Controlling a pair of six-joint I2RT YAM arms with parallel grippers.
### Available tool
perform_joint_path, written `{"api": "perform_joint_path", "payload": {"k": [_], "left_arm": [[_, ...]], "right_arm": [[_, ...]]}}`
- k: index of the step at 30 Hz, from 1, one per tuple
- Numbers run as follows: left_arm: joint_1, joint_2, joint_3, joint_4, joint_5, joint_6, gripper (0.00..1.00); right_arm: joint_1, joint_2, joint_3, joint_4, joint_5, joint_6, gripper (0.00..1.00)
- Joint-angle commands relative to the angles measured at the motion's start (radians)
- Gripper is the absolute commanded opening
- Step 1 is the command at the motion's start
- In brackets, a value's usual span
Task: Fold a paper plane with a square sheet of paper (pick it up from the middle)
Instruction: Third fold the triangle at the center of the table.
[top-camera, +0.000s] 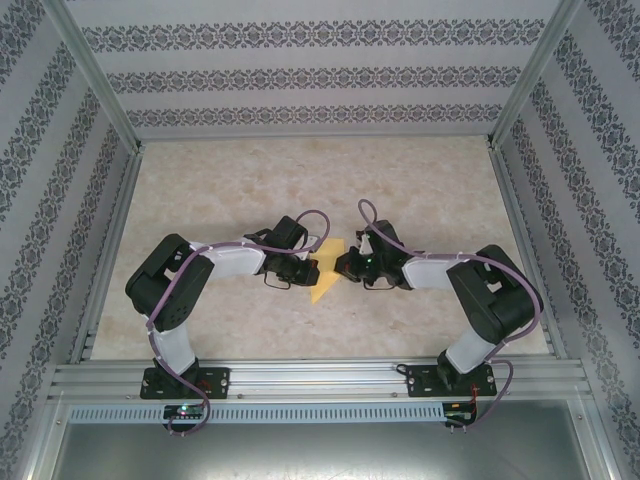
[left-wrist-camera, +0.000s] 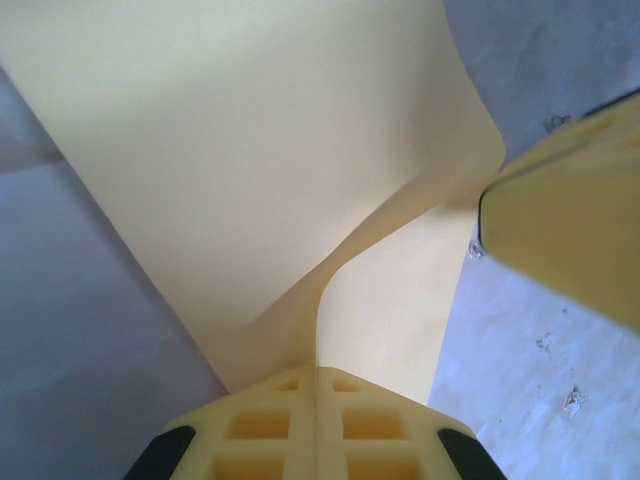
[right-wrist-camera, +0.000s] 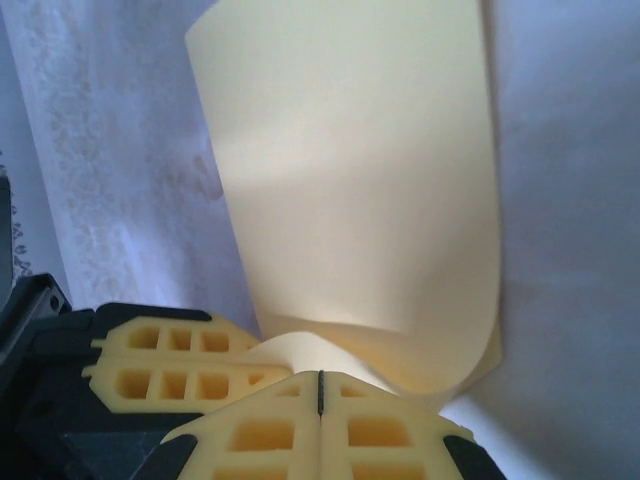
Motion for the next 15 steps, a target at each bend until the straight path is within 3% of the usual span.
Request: {"api": "perform_joint_path", "payload": {"k": [1,9,15], "left_arm": [[0.006,0.019,0.013,-0.048,-0.015,0.02,0.04],[0.006,0.018,0.014,-0.05,-0.018,0.02,0.04],[0.006,0.017,0.014,-0.054,-0.018,0.023,0.04]], "right_arm": [[-0.009,0.023,0.016,0.01,-0.036,-0.03,0.0],[-0.014,0.102,0.007,0.001,0.005,-0.037,0.0],[-0.035,0.005,0.041,-0.053,-0.008,-0.05,0.0]]}}
